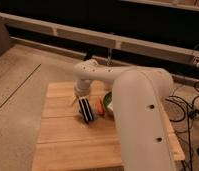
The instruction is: Place the eraser in the ceramic cup
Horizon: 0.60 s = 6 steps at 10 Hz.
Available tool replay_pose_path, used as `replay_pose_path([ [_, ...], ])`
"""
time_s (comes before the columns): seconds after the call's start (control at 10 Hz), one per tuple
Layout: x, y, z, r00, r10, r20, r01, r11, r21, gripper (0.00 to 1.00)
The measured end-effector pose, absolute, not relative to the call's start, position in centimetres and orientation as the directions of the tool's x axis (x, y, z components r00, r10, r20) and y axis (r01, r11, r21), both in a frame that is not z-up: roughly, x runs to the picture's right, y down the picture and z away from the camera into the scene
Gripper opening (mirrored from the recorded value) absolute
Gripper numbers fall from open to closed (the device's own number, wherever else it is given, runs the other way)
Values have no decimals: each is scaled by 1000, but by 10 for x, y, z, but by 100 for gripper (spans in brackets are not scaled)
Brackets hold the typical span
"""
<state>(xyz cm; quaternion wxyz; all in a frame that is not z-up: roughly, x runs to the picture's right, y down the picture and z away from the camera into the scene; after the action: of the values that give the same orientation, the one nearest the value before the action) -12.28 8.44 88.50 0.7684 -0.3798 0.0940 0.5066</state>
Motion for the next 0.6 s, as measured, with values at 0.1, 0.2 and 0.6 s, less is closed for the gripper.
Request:
replay_pose_path([
  [0.1, -130, 89, 890, 483, 695, -533, -840, 196, -506, 65],
  [0.2, -135, 92, 894, 496, 681, -540, -833, 196, -518, 65],
  [0.6, -135, 81, 902, 508, 675, -536, -825, 203, -527, 65],
])
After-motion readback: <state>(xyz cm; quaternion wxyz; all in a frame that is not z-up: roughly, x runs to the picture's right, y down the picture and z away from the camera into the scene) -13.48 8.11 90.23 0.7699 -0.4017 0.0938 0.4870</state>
